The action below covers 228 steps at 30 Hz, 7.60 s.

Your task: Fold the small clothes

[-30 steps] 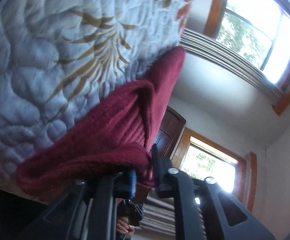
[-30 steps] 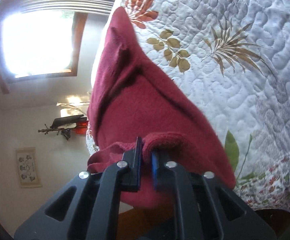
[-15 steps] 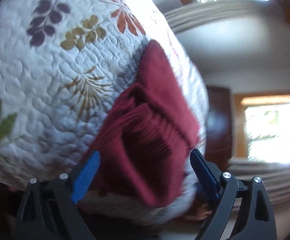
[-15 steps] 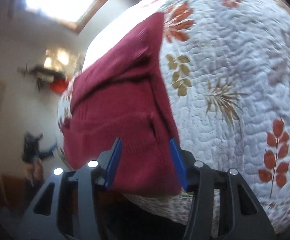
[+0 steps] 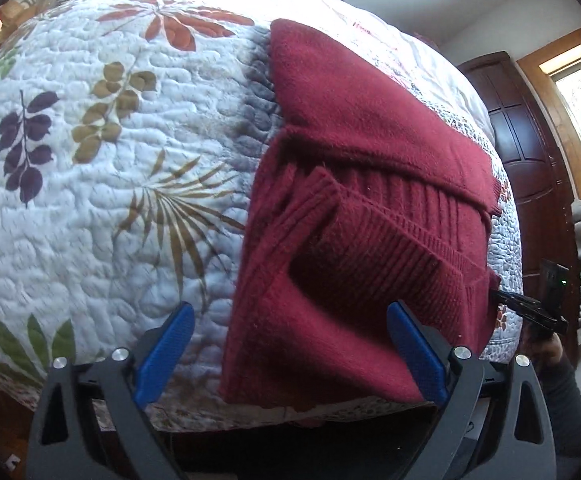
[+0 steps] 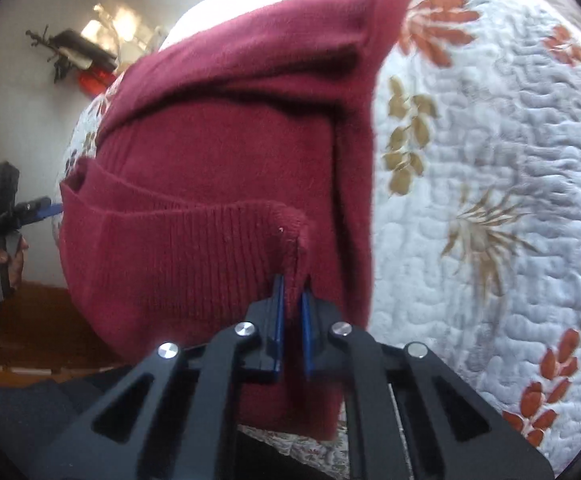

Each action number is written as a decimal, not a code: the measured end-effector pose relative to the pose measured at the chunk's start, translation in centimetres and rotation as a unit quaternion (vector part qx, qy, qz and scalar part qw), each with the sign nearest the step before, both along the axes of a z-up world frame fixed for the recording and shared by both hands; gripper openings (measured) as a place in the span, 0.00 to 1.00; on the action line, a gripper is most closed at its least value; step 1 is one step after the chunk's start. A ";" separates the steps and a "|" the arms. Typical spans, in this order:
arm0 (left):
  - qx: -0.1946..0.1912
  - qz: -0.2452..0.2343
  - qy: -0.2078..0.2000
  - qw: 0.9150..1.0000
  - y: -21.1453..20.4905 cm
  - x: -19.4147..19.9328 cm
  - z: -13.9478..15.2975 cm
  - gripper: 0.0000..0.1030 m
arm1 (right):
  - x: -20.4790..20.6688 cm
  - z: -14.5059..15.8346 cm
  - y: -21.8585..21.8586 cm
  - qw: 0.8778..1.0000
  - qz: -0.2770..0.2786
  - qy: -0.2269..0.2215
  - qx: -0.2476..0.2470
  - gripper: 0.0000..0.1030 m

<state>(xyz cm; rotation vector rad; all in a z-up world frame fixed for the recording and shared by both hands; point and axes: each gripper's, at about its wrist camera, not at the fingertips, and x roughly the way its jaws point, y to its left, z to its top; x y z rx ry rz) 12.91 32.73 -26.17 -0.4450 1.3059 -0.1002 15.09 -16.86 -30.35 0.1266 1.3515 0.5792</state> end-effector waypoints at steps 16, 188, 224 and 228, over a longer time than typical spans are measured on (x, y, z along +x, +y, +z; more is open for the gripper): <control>0.008 -0.188 -0.003 0.982 -3.9 5.4 -1.3 0.48 | 0.0 0.3 -2.4 0.994 -0.097 0.044 0.034 0.23; 0.023 -0.047 -0.017 0.999 3.1 35.5 -2.3 0.06 | 33.2 0.9 -0.4 0.978 -0.204 0.030 0.002 0.05; -0.012 -0.117 -0.135 0.984 -3.3 17.1 3.1 0.39 | 13.6 7.1 0.5 0.989 -0.124 -0.080 -0.004 0.43; 0.041 -0.093 -0.086 0.991 -3.0 15.3 -1.5 0.37 | 10.5 3.4 3.0 0.996 -0.080 -0.038 -0.008 0.41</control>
